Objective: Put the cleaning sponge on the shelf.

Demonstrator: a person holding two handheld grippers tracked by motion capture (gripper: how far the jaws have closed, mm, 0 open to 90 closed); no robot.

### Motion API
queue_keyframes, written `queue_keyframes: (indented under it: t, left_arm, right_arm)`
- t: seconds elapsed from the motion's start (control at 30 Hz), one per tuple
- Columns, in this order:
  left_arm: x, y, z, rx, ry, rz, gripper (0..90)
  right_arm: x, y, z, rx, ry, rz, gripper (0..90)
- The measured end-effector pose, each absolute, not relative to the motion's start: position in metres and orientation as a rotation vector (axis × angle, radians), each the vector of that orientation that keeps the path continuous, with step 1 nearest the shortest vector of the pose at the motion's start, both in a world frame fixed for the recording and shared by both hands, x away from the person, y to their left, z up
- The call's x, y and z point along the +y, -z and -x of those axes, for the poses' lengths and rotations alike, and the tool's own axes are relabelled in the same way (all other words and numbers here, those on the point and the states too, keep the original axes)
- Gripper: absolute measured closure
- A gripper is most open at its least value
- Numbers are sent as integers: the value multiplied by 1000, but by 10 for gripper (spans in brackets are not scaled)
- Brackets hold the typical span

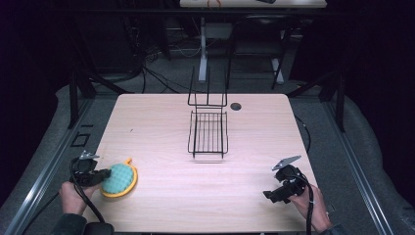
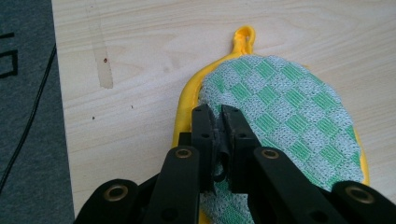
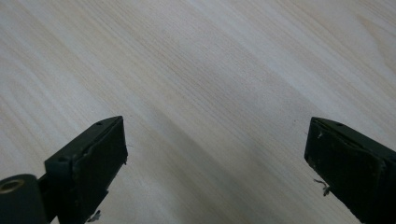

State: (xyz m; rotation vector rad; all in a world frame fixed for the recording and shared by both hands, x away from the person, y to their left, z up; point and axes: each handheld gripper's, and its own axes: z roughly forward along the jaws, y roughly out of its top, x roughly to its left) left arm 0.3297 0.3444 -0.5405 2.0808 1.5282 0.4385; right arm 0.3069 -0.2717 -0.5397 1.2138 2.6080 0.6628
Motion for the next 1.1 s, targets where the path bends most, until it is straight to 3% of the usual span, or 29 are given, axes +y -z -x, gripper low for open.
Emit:
queue_keyframes:
  t: [0.8, 1.1]
  left_arm:
    - [334, 506, -314, 1434, -493, -1987, 870]
    - [331, 500, -314, 1392, -458, -1960, 870]
  right_arm:
    - [-272, 536, -305, 2591, -686, -1211, 51]
    - [-272, 537, -307, 2586, -683, -1219, 51]
